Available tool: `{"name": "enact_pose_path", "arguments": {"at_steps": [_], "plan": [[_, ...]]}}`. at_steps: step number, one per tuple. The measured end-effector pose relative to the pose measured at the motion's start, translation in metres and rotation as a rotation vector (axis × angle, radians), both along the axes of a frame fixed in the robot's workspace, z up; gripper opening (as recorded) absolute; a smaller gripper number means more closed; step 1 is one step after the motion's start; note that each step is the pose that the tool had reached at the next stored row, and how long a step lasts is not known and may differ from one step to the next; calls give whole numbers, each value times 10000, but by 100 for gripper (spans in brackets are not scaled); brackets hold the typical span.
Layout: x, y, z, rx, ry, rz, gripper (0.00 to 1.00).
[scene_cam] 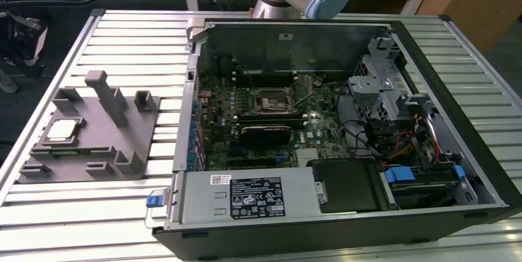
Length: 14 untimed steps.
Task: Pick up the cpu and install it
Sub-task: 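Reach for the cpu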
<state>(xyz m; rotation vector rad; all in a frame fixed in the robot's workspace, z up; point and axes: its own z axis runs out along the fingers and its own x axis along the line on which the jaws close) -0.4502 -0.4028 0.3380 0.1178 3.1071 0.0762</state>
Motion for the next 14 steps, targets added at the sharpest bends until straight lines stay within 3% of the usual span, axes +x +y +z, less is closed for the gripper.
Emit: {"name": "enact_pose_path", "arguments": {"at_steps": [14], "plan": [[-149,-1,-255,0,0,1,11]]}}
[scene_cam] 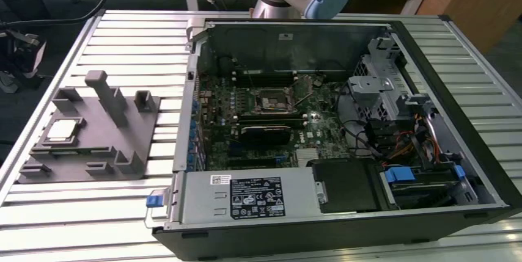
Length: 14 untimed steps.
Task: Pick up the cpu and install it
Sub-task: 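Reach for the cpu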
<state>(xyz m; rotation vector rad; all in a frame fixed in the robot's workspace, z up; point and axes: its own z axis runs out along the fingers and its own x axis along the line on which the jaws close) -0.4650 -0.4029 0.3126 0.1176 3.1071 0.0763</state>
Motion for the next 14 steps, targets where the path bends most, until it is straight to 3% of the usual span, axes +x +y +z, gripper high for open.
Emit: {"name": "enact_pose_path", "arguments": {"at_steps": [14], "plan": [[-11,-92,-221,0,0,-1,11]]}}
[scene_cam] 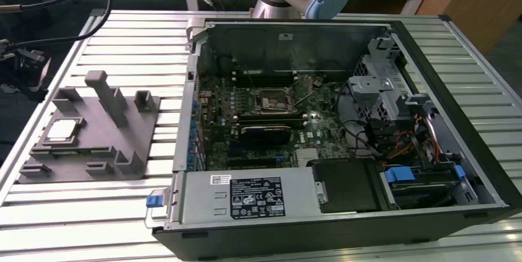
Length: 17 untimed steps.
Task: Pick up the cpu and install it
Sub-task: 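Reach for the cpu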
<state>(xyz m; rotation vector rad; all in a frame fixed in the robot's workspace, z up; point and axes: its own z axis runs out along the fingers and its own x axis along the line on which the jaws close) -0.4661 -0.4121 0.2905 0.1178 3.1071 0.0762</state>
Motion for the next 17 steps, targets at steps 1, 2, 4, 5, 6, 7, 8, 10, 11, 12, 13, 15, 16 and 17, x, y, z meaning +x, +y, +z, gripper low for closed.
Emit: {"name": "enact_pose_path", "arguments": {"at_steps": [1,2,4,5,6,7,8,10,11,12,13,15,16,17], "plan": [[-2,-3,-18,0,-1,-1,11],[-5,-5,-37,1,-1,-1,11],[-14,-11,-72,0,0,0,11],[-20,-15,-90,-1,2,0,11],[-28,-18,-109,-1,2,1,11],[-37,-19,-127,-1,0,1,11],[-48,-20,-146,0,0,1,11],[-68,-23,-182,2,-1,11,11],[-75,-26,-201,8,-2,28,11],[-81,-27,-219,18,-1,60,11],[-86,-28,-237,30,1,108,11],[-92,-29,-273,53,1,258,11],[-94,-30,-291,60,0,355,11],[-95,-30,-309,67,0,445,11]]}}
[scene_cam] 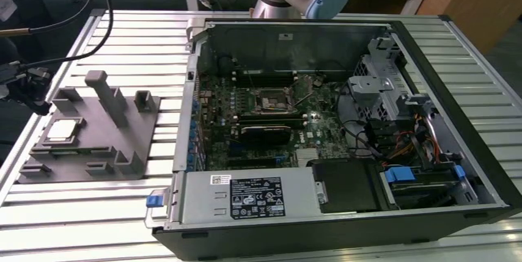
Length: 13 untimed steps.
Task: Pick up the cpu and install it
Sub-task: 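Reach for the cpu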
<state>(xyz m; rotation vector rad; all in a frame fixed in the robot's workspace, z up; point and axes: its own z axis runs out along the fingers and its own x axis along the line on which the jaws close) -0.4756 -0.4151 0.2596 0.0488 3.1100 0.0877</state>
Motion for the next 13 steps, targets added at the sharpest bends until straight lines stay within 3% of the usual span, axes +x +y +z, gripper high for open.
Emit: {"name": "enact_pose_path", "arguments": {"at_steps": [8,13], "plan": [[-3,-4,-143,4,20,154,11],[-3,-4,-162,3,22,154,11]]}}
